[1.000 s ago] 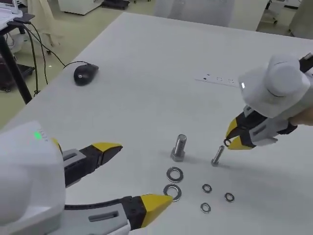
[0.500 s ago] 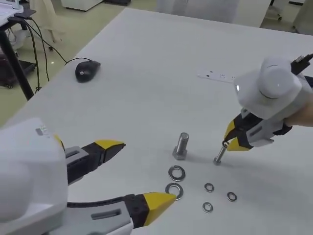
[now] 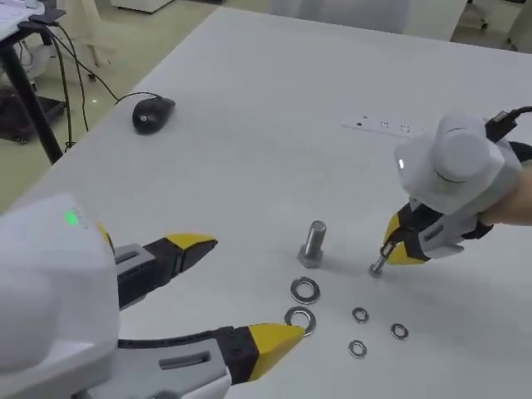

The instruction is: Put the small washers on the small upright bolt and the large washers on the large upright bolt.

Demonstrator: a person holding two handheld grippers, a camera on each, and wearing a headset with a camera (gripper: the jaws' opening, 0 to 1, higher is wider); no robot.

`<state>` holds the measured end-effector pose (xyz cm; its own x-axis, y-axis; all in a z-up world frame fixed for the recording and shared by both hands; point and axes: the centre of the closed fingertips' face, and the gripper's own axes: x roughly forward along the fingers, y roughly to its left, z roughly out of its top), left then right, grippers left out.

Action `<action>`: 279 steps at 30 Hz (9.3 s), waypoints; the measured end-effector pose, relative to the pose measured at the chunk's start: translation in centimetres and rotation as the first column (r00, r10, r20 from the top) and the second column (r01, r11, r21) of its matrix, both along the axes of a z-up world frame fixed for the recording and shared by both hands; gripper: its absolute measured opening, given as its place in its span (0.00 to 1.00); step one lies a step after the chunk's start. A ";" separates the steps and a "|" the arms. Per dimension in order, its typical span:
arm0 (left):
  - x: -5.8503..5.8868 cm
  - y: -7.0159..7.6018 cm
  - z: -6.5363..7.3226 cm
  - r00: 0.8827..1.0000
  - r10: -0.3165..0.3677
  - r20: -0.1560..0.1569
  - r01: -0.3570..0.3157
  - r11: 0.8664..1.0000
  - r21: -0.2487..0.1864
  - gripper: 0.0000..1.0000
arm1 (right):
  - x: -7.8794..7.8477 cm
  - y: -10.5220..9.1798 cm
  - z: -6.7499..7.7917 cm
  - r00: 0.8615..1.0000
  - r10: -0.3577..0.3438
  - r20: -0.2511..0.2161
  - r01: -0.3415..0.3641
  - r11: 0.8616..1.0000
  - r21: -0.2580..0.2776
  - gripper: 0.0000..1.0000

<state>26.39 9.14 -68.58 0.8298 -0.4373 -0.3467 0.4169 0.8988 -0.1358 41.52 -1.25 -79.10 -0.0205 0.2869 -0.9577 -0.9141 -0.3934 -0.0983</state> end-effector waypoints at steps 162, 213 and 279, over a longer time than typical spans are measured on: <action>-1.0 -0.9 0.6 1.000 -0.003 -0.005 0.004 1.000 0.018 0.66 | 1.0 -0.4 -2.6 0.999 -0.041 -0.008 0.041 0.999 -0.016 0.15; -2.9 -1.2 3.0 0.995 -0.045 0.086 0.042 0.998 0.042 0.66 | -10.8 -0.4 -2.7 0.993 -0.049 -0.106 0.051 0.999 0.018 0.21; -2.3 -1.8 2.7 0.996 -0.040 0.075 0.038 0.999 0.032 0.66 | -3.6 -2.0 2.6 0.995 -0.096 0.028 0.095 0.994 0.054 0.12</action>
